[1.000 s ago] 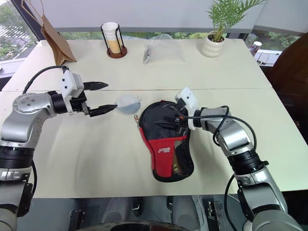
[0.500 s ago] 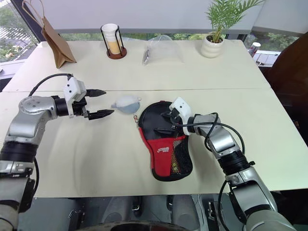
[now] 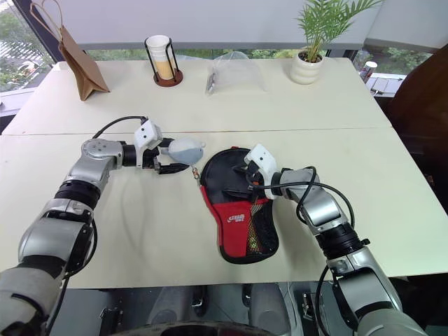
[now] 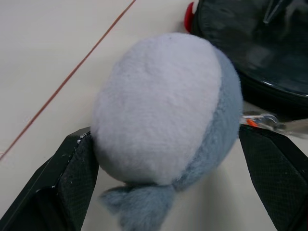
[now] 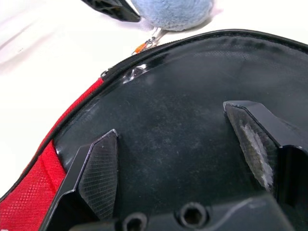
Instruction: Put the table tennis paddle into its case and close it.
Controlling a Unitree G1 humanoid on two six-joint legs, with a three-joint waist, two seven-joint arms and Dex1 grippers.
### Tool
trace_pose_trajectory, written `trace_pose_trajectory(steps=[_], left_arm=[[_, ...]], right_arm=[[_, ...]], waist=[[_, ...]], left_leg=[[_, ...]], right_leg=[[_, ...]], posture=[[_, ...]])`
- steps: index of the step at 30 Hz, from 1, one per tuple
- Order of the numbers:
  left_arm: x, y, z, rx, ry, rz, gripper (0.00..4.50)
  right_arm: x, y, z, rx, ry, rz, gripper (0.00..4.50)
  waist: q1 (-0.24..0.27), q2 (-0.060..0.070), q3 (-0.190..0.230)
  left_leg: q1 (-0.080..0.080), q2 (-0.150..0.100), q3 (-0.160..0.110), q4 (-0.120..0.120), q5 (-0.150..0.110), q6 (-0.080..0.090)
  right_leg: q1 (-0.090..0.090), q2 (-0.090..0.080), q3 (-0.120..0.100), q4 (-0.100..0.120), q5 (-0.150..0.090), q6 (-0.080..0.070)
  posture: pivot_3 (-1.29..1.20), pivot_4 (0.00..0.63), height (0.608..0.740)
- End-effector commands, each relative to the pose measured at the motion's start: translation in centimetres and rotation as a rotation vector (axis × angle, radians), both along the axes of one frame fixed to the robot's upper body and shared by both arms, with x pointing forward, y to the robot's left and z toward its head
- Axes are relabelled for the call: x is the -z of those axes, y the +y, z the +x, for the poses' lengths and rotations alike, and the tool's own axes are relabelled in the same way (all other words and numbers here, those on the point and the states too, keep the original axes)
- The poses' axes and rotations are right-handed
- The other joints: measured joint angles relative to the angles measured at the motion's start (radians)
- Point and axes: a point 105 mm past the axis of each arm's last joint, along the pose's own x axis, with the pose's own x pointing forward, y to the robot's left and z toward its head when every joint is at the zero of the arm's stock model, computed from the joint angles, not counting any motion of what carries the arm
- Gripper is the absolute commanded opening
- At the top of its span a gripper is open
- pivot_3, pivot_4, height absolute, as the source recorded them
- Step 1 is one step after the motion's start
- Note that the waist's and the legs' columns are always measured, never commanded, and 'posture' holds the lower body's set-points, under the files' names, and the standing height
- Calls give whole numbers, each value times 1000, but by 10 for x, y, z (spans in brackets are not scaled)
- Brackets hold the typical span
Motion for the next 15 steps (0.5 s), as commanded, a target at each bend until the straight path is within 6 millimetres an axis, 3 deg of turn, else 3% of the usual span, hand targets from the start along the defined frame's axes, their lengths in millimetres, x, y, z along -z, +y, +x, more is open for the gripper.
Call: trace_pose_trajectory(steps=[1, 8, 9, 15], left_arm=[[-11, -4, 6, 1, -49, -18, 3623], [-12, -9, 9, -3, -50, -37, 285], [-13, -9, 10, -6, -51, -41, 72], [-23, -19, 32, -130, -106, -17, 72]], right_arm=[[27, -3, -8, 11, 86, -66, 3998], [34, -1, -16, -11, 129, -94, 3998], [35, -1, -17, -16, 132, -100, 3998], [47, 2, -14, 14, 133, -151, 3998]], waist=[[0, 0, 0], [0, 0, 0], [0, 0, 0], [0, -3, -2]], left_leg=[[0, 0, 0, 0, 0, 0], [0, 0, 0, 0, 0, 0], [0, 0, 0, 0, 0, 0], [1, 0, -1, 1, 0, 0]], right_leg=[[0, 0, 0, 0, 0, 0], [0, 0, 0, 0, 0, 0], [0, 0, 0, 0, 0, 0], [2, 0, 0, 0, 0, 0]], posture=[[0, 150, 735], [0, 150, 735], [0, 150, 735], [0, 150, 735]])
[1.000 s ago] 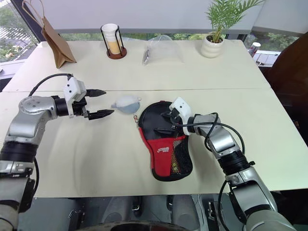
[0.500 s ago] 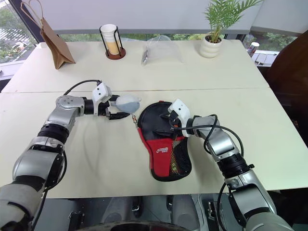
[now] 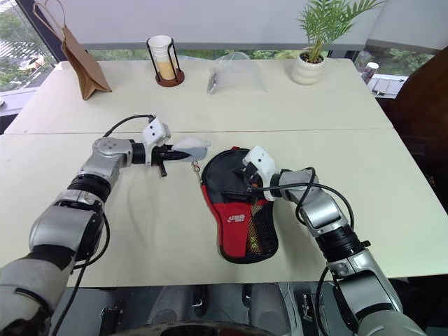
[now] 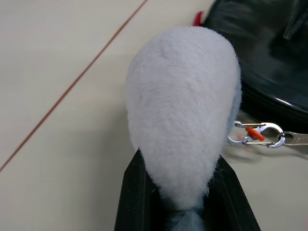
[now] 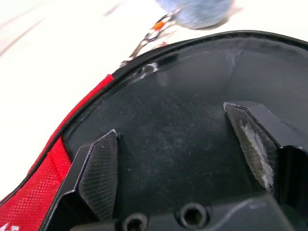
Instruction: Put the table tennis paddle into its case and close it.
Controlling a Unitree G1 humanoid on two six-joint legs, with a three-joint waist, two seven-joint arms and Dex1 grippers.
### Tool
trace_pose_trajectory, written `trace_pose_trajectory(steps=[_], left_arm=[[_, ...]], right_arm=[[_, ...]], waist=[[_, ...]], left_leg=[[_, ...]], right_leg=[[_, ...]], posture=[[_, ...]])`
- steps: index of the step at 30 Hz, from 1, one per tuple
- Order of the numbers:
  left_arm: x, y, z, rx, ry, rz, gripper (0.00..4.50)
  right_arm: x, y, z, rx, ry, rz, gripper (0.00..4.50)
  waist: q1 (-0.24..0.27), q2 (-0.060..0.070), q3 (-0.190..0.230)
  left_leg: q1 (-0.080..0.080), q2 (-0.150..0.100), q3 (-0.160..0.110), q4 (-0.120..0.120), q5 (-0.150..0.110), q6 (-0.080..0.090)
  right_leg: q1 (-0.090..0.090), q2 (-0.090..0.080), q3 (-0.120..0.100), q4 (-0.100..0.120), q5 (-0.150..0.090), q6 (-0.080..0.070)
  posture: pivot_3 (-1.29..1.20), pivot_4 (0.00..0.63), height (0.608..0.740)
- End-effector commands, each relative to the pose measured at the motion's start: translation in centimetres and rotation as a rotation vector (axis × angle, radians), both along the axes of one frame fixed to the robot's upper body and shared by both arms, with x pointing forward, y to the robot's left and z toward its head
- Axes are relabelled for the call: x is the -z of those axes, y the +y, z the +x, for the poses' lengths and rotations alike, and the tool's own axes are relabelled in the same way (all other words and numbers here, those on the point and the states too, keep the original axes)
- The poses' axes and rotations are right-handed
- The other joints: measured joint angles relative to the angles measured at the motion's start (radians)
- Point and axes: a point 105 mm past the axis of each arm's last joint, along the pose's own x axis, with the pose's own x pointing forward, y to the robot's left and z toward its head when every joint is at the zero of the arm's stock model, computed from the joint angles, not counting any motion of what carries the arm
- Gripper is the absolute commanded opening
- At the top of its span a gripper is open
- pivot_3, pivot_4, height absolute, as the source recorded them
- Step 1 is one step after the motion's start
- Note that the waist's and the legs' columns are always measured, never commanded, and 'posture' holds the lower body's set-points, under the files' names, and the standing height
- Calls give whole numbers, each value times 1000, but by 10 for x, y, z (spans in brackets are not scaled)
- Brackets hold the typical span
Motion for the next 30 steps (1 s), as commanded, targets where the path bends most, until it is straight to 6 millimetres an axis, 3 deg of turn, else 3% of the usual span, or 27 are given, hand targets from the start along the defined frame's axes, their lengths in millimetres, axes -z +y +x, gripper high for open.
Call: trace_pose_trajectory(steps=[1, 4, 11, 22, 26, 30], left_arm=[[-23, -7, 18, -84, -104, 17, 72], [-27, -18, 28, -141, -142, 43, 72], [-46, -68, 42, -178, -265, 89, 72], [-55, -138, 33, -83, -425, 188, 72], [-50, -161, 25, -25, -461, 222, 72], [-50, -178, 19, 2, -498, 229, 72]], right_arm=[[46, 0, -11, 16, 122, -122, 3998], [49, 5, -11, 16, 128, -128, 3998], [61, 14, -18, 6, 154, -161, 3998], [76, 31, -26, 3, 194, -189, 3998], [79, 29, -28, 22, 205, -193, 3998], [81, 29, -32, 29, 217, -194, 3998]], waist=[[-3, -2, -1], [-10, -3, -2], [-24, -5, -4], [-28, -4, -5], [-28, 6, -12], [-31, 17, -20]], left_leg=[[0, 0, 0, 0, 0, 0], [1, 1, 0, 0, 0, 0], [2, 1, -1, 0, 0, 0], [10, 3, -5, -3, -1, -1], [11, 6, -9, -5, -3, -3], [10, 18, -11, -6, -8, -4]], right_leg=[[0, 0, 0, 0, 0, 0], [1, 1, 0, 0, 0, 0], [1, 1, 0, 1, 1, 3], [9, 2, -1, -1, -1, -1], [17, 3, -6, -12, -1, -1], [26, 1, -31, -36, 3, 6]], posture=[[0, 150, 735], [0, 150, 735], [0, 150, 735], [0, 150, 735], [0, 150, 735], [0, 150, 735]])
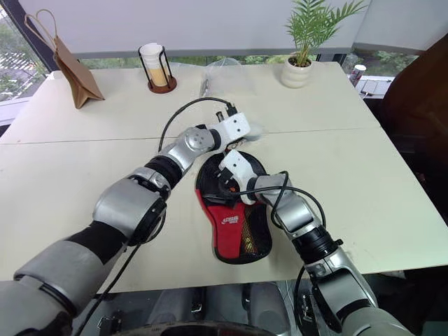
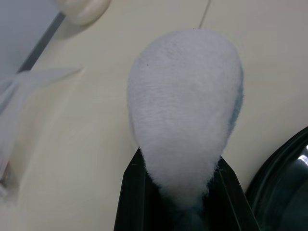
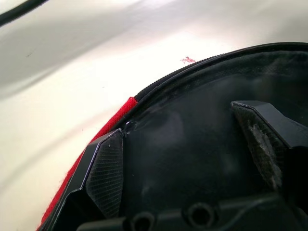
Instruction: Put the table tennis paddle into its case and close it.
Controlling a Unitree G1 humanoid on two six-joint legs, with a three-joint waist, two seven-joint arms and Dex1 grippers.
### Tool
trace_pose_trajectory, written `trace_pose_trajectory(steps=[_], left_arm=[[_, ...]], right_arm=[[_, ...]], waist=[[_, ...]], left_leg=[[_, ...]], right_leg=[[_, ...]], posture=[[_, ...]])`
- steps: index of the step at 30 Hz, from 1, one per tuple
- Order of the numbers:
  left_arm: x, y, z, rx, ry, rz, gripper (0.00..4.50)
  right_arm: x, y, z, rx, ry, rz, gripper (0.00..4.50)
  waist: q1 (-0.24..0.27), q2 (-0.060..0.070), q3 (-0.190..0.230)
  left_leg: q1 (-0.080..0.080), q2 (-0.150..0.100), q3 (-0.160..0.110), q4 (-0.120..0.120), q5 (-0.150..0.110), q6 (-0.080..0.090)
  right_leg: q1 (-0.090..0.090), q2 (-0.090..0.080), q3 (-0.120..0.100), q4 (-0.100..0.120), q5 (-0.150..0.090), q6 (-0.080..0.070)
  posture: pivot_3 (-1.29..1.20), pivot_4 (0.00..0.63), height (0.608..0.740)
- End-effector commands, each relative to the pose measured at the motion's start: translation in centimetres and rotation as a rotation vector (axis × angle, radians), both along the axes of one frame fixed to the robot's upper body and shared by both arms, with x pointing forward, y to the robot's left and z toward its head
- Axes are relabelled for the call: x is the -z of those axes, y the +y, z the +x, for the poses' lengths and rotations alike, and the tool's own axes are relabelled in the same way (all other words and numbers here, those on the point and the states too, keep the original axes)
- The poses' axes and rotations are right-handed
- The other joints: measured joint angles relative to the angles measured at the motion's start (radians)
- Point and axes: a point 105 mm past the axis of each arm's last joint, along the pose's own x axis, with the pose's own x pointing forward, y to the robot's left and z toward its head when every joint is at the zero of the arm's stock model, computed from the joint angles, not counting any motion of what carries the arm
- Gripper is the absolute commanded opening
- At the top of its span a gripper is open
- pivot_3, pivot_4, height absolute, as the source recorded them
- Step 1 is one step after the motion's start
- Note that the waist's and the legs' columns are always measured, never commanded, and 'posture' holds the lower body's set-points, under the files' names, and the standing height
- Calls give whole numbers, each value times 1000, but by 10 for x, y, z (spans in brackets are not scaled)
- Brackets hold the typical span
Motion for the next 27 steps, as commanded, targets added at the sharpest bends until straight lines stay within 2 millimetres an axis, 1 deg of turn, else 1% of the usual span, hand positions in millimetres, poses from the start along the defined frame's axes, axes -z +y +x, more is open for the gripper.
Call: trace_pose_trajectory(steps=[1, 2, 3, 4, 5, 6, 7, 8, 10, 12, 15, 18, 21, 23, 24, 27], left_arm=[[-31, -26, -4, 63, -118, -18, 72], [-31, -30, -5, 72, -120, -23, 72], [-32, -32, -6, 78, -122, -27, 72], [-32, -34, -8, 86, -119, -31, 72], [-33, -38, -10, 97, -119, -39, 72], [-34, -41, -11, 105, -119, -45, 72], [-34, -45, -13, 117, -111, -61, 72], [-35, -47, -14, 124, -106, -71, 72], [-34, -52, -18, 148, -76, -95, 72], [-28, -56, -25, 194, -27, -101, 72], [-21, -54, -27, 215, 17, -91, 72], [-16, -48, -26, 214, 38, -87, 1342], [-16, -41, -24, 212, 53, -88, 2838], [-20, -36, -23, 223, 78, -119, 3779], [-21, -35, -23, 227, 86, -133, 3779], [-40, -27, -20, 233, 180, -319, 3779]], right_arm=[[66, -12, -26, 27, 205, -180, 3998], [67, -13, -26, 33, 207, -183, 3998], [67, -13, -26, 36, 208, -185, 3998], [67, -14, -26, 39, 208, -186, 3998], [68, -15, -25, 44, 207, -189, 3998], [68, -16, -25, 47, 207, -191, 3998], [68, -17, -24, 49, 207, -193, 3998], [68, -17, -25, 50, 207, -194, 3998], [68, -17, -25, 51, 208, -194, 3998], [69, -17, -24, 54, 207, -196, 3998], [69, -17, -23, 56, 205, -196, 3998], [68, -18, -22, 56, 201, -197, 3998], [68, -19, -20, 56, 196, -199, 3998], [68, -21, -19, 56, 191, -204, 3998], [68, -22, -18, 56, 190, -206, 3998], [68, -25, -16, 56, 184, -212, 3998]], waist=[[-2, 3, -2], [-3, 9, -6], [-3, 21, -13], [-4, 15, -15], [0, 6, -13], [5, 2, -11], [8, 4, -12], [8, 4, -13], [8, 4, -13], [8, 4, -13], [7, 4, -13], [6, 4, -13], [5, 4, -13], [4, 4, -13], [4, 4, -13], [4, 4, -13]], left_leg=[[0, 1, -1, 0, -1, 1], [0, 2, -3, 0, -3, 1], [-3, 7, -5, -2, -4, 1], [-11, 18, -9, -6, -4, 2], [-7, 14, -1, -9, -2, 4], [3, 2, 7, -9, -2, 4], [9, -5, 9, -10, -2, 4], [11, -7, 13, -12, -3, 3], [12, -6, 12, -12, -2, 4], [12, -5, 11, -11, -2, 4], [12, -5, 10, -9, -2, 4], [12, -5, 8, -9, -2, 4], [12, -5, 8, -9, -2, 4], [12, -5, 8, -9, -2, 4], [13, -5, 8, -9, -2, 4], [13, -4, 8, -9, -2, 4]], right_leg=[[1, 0, -2, -2, 1, 2], [2, 2, -3, -6, 2, 3], [7, 11, -4, -19, 8, 3], [9, 19, -2, -31, 16, 11], [5, 5, 18, 9, -7, 10], [-1, -5, 31, 29, -28, 11], [-1, -8, 32, 41, -38, 11], [0, -5, 29, 44, -40, 10], [0, -4, 27, 45, -42, 6], [-1, -4, 27, 47, -44, 4], [0, -5, 27, 49, -44, 3], [0, -6, 27, 48, -44, 3], [0, -6, 27, 49, -44, 3], [0, -6, 27, 49, -44, 3], [0, -6, 27, 49, -44, 3], [0, -6, 27, 49, -44, 3]], posture=[[0, 150, 735], [0, 150, 735], [0, 150, 735], [0, 150, 735], [0, 150, 735], [0, 150, 735], [0, 150, 735], [0, 150, 735], [0, 150, 735], [0, 150, 735], [0, 150, 735], [0, 150, 735], [0, 150, 735], [0, 150, 735], [0, 150, 735], [0, 150, 735]])
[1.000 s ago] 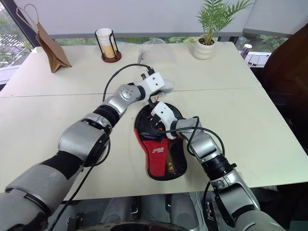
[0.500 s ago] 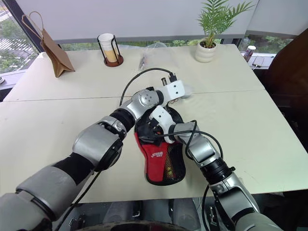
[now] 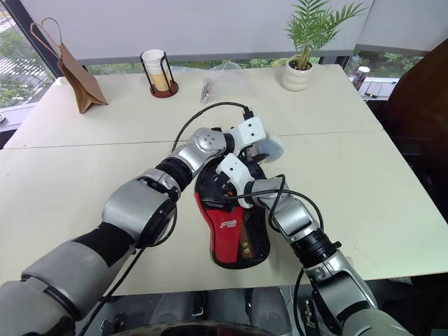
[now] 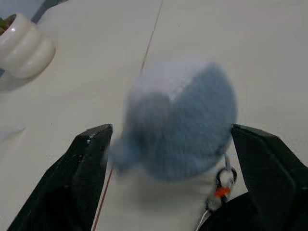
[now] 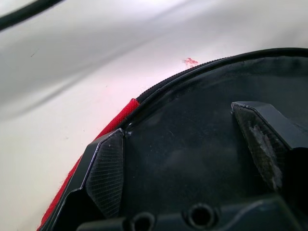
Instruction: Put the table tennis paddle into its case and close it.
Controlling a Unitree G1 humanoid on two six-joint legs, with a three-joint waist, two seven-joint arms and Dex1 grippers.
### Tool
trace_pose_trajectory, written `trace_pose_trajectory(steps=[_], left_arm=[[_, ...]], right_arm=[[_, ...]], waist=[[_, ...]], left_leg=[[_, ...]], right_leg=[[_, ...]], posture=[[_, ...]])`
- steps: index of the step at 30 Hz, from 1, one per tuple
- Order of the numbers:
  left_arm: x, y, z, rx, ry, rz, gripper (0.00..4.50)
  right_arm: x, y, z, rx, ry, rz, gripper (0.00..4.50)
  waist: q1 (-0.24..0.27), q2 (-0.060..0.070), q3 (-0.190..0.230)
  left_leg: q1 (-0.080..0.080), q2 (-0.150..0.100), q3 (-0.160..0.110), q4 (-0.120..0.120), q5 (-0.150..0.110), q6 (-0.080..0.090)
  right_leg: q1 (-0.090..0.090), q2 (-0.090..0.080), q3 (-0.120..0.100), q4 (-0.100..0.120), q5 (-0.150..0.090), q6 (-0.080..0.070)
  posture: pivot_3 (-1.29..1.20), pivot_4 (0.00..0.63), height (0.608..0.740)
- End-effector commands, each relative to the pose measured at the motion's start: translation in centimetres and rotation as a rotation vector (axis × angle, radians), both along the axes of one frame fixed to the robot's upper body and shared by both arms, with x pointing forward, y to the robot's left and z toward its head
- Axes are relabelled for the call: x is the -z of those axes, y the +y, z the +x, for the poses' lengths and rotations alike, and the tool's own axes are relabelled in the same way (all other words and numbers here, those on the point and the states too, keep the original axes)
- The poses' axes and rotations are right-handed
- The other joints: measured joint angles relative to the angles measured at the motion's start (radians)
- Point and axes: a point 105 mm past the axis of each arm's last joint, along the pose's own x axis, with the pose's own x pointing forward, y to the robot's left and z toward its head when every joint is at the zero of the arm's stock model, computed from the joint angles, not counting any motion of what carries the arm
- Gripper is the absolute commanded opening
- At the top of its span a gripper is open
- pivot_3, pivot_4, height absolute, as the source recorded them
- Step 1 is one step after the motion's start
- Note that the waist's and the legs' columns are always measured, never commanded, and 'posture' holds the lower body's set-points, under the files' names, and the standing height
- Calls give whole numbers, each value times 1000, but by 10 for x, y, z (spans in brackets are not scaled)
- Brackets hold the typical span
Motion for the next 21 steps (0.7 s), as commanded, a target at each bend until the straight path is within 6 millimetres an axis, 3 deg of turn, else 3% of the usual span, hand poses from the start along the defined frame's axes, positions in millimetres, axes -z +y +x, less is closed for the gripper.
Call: trace_pose_trajectory(steps=[1, 6, 12, 21], left_arm=[[-39, 4, 3, 22, 82, -245, 3779], [-63, 21, 3, 82, 299, -479, 3779], [-83, 57, 10, 87, 291, -568, 3779], [-42, 104, -2, 123, 190, -377, 3779]], right_arm=[[64, -30, -12, 59, 177, -194, 3998], [65, -34, -8, 56, 174, -203, 3998], [59, -40, 1, 69, 144, -202, 3998], [-6, -53, 22, 109, -14, -125, 3998]], waist=[[0, 0, 0], [-1, 0, 0], [-3, 0, 0], [8, 0, 0]], left_leg=[[0, 0, 0, 0, 0, 0], [0, 0, 0, 0, 0, 0], [1, 0, -1, 0, 0, 0], [-2, -2, -1, 0, 0, 0]], right_leg=[[0, 0, 0, 0, 0, 0], [0, 0, 0, 0, 0, 0], [1, 0, 0, 0, 0, 0], [-1, -4, -1, 1, -1, -2]], posture=[[0, 150, 735], [0, 150, 735], [0, 150, 735], [0, 150, 735]])
